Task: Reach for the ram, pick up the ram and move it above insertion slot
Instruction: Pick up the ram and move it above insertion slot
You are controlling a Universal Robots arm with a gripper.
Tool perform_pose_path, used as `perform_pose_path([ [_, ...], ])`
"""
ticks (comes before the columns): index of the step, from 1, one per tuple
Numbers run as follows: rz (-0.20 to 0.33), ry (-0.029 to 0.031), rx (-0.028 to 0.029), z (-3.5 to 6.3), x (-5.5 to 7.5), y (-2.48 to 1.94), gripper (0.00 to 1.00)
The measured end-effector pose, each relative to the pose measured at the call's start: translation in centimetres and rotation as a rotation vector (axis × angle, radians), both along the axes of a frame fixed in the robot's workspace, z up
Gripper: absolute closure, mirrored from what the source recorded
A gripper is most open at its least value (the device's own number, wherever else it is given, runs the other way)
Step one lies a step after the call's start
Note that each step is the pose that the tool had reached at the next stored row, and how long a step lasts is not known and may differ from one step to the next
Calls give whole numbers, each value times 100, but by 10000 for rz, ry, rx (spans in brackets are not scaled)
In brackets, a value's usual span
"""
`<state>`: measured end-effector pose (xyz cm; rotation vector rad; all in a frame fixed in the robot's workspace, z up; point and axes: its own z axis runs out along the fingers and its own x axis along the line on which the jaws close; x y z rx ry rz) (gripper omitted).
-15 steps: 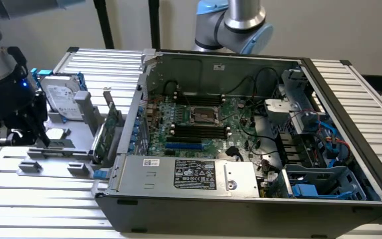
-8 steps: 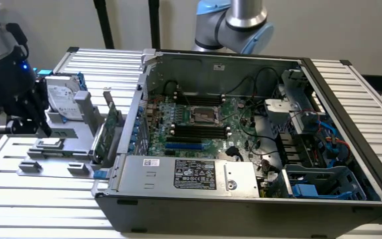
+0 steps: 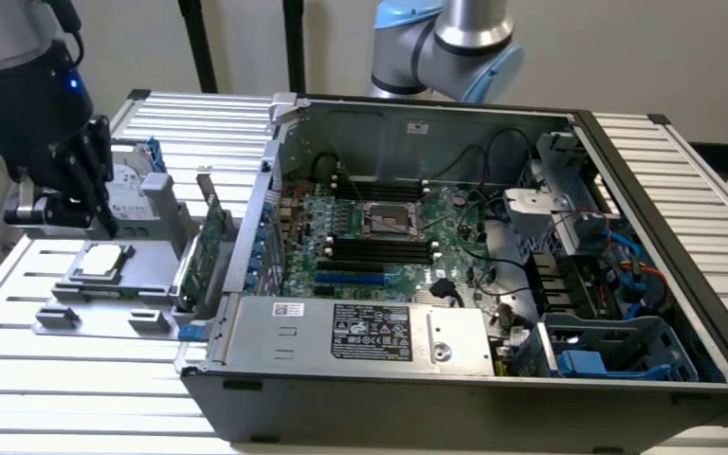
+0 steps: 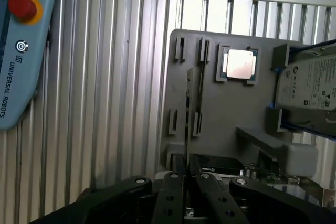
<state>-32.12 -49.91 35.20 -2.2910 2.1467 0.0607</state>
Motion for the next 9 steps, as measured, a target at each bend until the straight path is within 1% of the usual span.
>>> perform_pose_path([
  [4, 4, 46, 4, 172, 180, -2, 86],
  [9, 5, 93, 7, 309, 406, -3, 86],
])
